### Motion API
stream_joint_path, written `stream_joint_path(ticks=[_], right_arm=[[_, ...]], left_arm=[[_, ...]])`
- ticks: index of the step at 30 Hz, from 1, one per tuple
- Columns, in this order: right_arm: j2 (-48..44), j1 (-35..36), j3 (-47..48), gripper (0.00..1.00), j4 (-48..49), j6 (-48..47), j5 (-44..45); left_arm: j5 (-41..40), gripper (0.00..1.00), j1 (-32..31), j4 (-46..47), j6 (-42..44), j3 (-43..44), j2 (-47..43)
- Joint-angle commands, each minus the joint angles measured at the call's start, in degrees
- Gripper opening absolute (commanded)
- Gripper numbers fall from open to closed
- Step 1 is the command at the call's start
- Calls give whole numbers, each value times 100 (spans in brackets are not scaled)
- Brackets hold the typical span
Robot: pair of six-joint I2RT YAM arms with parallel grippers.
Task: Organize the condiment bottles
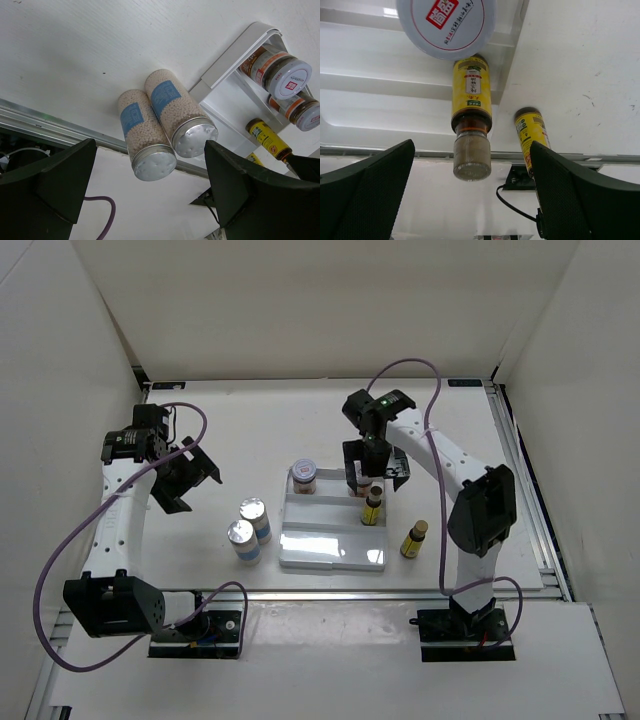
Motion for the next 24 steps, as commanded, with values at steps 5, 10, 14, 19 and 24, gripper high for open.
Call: stream_joint_path(ticks=[5, 10, 14, 19, 24], right_arm=[[-1100, 47, 476, 99, -1639, 218, 236], [-1917, -163, -173, 99, -1639, 744, 464], [-2507, -480, -824, 99, -1639, 1061, 403], [-3113, -481, -1658, 96, -1639, 1360, 245], [-4219, -481, -2591, 96, -929, 1808, 586]], left_arm=[[-11, 100, 11, -123, 17, -41, -158], [-11, 100, 11, -123, -36, -41, -158], [-63, 100, 11, -123, -36, -93, -227], [-493, 100, -181, -123, 139, -93, -421], [-731, 100, -472, -185, 473, -234, -623]])
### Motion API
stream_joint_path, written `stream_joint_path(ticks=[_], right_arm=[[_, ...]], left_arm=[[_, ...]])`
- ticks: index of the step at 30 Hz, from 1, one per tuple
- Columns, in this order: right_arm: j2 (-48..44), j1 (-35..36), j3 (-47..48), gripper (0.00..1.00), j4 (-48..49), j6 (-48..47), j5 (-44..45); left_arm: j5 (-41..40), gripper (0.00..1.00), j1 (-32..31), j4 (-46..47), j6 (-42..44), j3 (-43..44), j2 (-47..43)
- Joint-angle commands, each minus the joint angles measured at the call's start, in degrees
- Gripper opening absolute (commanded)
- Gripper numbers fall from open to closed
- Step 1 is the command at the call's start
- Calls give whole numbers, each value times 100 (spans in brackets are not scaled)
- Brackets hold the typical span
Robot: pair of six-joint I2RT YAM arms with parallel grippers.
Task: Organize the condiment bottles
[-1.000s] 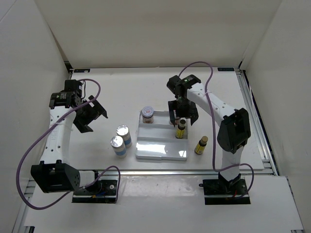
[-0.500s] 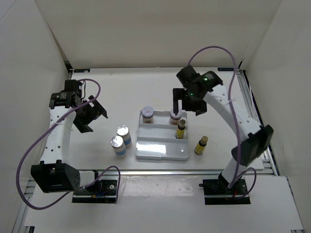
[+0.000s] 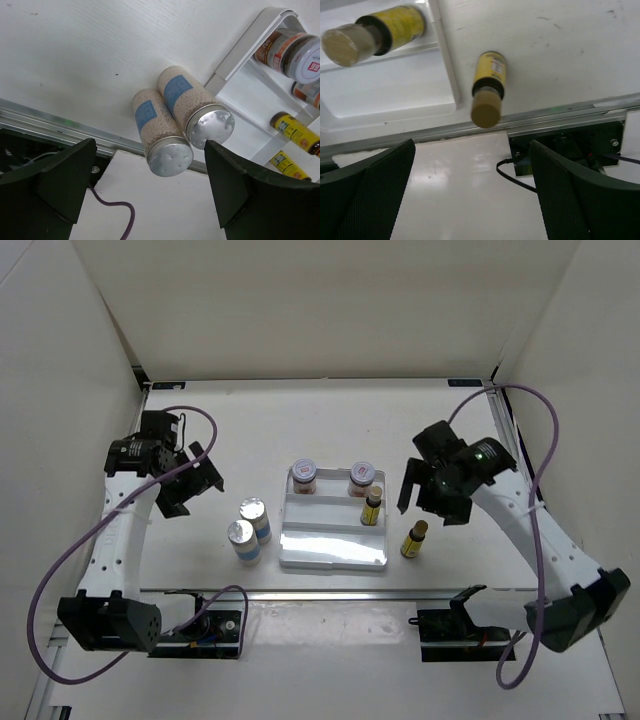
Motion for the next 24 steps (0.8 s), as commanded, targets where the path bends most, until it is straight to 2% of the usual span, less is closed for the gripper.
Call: stream_joint_path(ticks=[1, 6, 12, 18, 24], right_arm=[[-735, 7, -307, 98, -875, 587, 691], [-1315, 7, -1273, 99, -375, 729, 1256], [-2510, 191, -2477, 99, 689, 1210, 1467], [-2529, 296, -2471, 99, 866, 1028, 1845], [-3274, 561, -2742, 99, 1427, 448, 2119]], left_arm=[[-327, 100, -65, -246, 348, -16, -261], [-652, 100, -65, -247, 420, -6, -1022], [-924, 100, -240, -247, 683, -726, -2095], [-750, 100, -521, -194, 886, -859, -2668], [-749, 100, -961, -9, 1079, -973, -3020]])
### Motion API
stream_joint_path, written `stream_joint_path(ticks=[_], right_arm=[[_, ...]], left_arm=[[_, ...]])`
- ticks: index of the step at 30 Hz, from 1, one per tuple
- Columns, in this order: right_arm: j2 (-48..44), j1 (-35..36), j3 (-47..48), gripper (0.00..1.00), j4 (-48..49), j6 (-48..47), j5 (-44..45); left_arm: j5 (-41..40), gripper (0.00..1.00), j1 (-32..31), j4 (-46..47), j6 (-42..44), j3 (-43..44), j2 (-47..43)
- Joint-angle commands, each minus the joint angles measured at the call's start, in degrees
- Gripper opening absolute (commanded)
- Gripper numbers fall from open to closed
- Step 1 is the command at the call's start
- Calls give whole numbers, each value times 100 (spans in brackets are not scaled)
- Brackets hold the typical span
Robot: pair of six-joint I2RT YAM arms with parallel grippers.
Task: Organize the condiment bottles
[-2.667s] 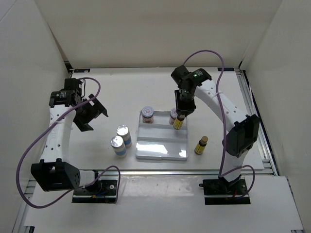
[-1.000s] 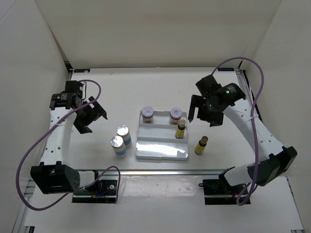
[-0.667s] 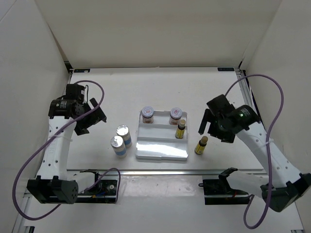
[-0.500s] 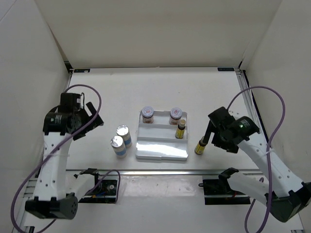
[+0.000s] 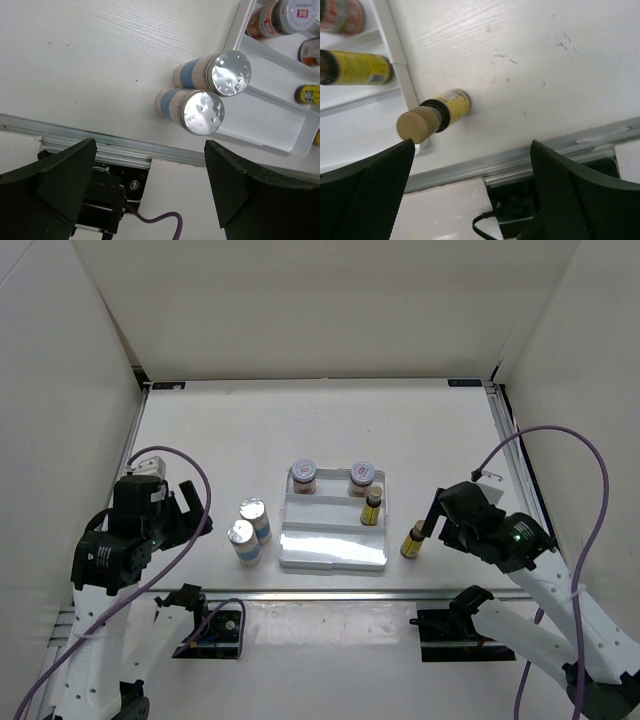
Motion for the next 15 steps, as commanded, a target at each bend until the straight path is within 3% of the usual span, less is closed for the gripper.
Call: stream_joint_path(ticks=[1, 15], right_arm=[[-414, 64, -190, 99, 518, -319, 263], [-961, 1066, -1297, 99, 1801, -672, 218]], left_arm=[[61, 100, -236, 78, 174, -123, -170], [-632, 100, -1643, 131, -344, -290, -628]])
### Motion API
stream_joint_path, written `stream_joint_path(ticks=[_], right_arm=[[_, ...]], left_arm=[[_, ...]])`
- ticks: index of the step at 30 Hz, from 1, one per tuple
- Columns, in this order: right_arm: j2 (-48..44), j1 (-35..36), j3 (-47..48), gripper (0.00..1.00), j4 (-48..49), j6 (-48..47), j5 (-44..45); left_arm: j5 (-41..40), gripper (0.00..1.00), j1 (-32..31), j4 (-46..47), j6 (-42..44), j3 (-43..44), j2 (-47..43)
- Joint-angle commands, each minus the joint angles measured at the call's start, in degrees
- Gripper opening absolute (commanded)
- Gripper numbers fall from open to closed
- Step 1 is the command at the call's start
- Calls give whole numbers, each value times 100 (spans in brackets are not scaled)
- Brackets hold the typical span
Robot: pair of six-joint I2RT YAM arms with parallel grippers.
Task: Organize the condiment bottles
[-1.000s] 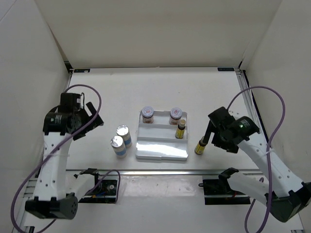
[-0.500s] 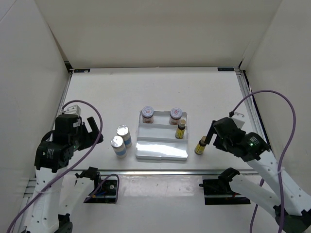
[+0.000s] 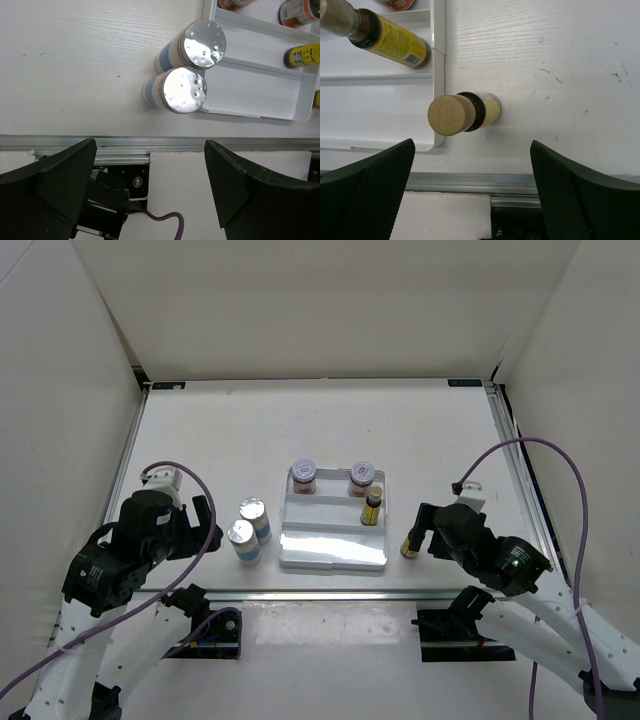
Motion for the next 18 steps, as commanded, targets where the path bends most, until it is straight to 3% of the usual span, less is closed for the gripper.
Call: stream_joint_path(ticks=[1, 9, 13, 18], right_arm=[[30, 181, -224, 99, 563, -141, 286], [-39, 629, -778, 98, 1564, -289, 1269], [-93, 762, -937, 90, 1803, -351, 1639], [328, 901, -1051, 90, 2031, -317, 1814]], left_arm=[[-291, 100, -228, 96, -154, -37, -173], [-344, 100, -282, 96, -154, -37, -288], [-344, 100, -282, 96, -154, -37, -288], [-344, 100, -282, 96, -154, -37, -288]])
